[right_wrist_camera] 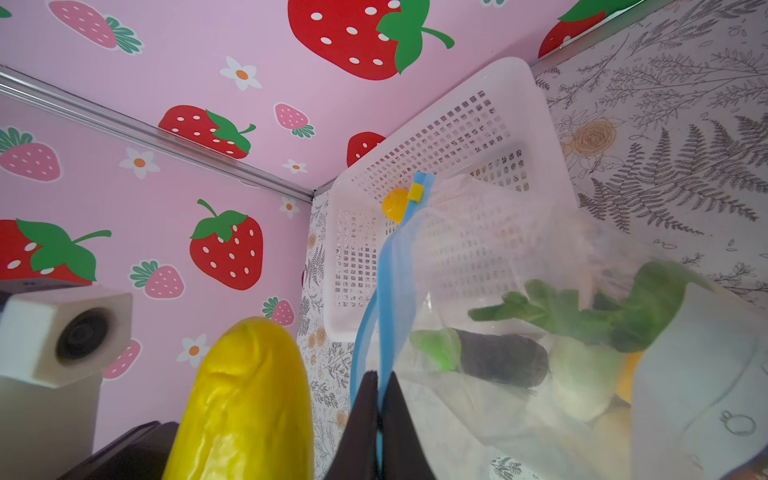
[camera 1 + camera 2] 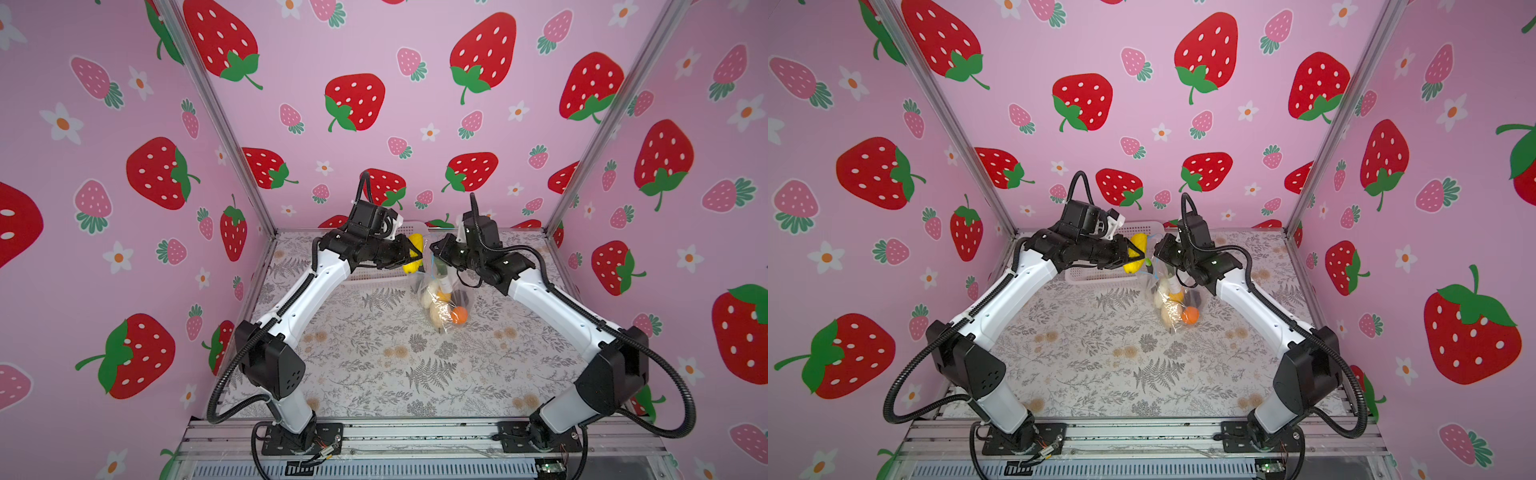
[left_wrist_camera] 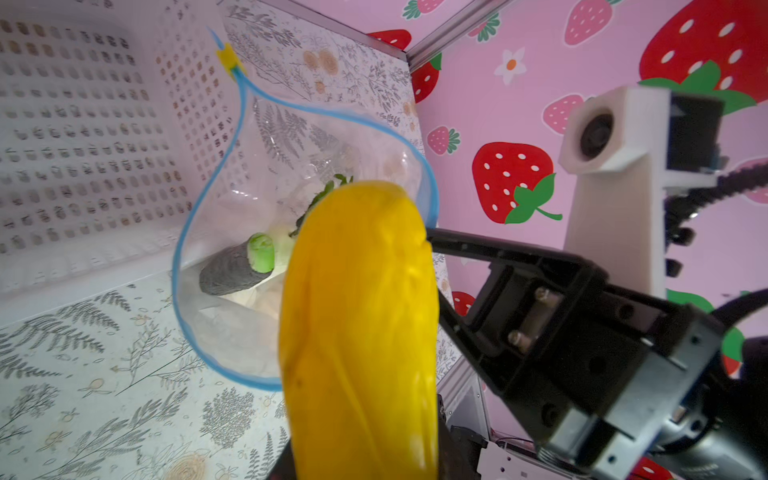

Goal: Place the food in the zip-top bag and seal the zipper
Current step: 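Lift the squash and carry it toward the bag opening with the left gripper, then lower the squash into the bag and open the left gripper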

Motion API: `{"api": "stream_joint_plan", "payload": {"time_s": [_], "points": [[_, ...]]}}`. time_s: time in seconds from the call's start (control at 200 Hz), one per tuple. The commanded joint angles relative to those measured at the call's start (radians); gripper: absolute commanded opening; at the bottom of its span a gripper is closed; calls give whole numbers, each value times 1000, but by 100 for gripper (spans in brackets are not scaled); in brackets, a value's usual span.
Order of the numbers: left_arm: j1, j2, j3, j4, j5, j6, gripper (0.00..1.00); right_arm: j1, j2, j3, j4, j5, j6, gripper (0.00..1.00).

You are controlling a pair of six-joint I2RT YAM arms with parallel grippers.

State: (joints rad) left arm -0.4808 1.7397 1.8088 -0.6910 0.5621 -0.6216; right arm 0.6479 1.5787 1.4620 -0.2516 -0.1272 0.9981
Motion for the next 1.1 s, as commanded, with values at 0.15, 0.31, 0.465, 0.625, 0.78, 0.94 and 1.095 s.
{"api": "stream_joint_plan", "payload": {"time_s": [0.15, 0.31, 0.465, 0.625, 0.78, 0.94, 1.095], "points": [[-4, 70, 113, -71, 93, 10, 33, 7, -51, 52, -23, 26, -5, 7], [3, 85, 125, -89, 87, 13, 32, 7, -53, 51, -20, 25, -6, 7], [5, 125, 169, -105, 91, -5, 30, 9, -59, 52, -20, 24, -7, 7], [5, 165, 210, -112, 91, -19, 29, 12, -68, 46, -20, 27, -7, 7], [2, 197, 255, -142, 85, -10, 29, 15, -71, 47, -18, 27, -5, 7], [-2, 215, 279, -145, 63, -11, 29, 19, -71, 46, -7, 23, -3, 8], [-5, 253, 341, -165, 47, -23, 29, 28, -71, 49, -4, 25, 0, 8]]}}
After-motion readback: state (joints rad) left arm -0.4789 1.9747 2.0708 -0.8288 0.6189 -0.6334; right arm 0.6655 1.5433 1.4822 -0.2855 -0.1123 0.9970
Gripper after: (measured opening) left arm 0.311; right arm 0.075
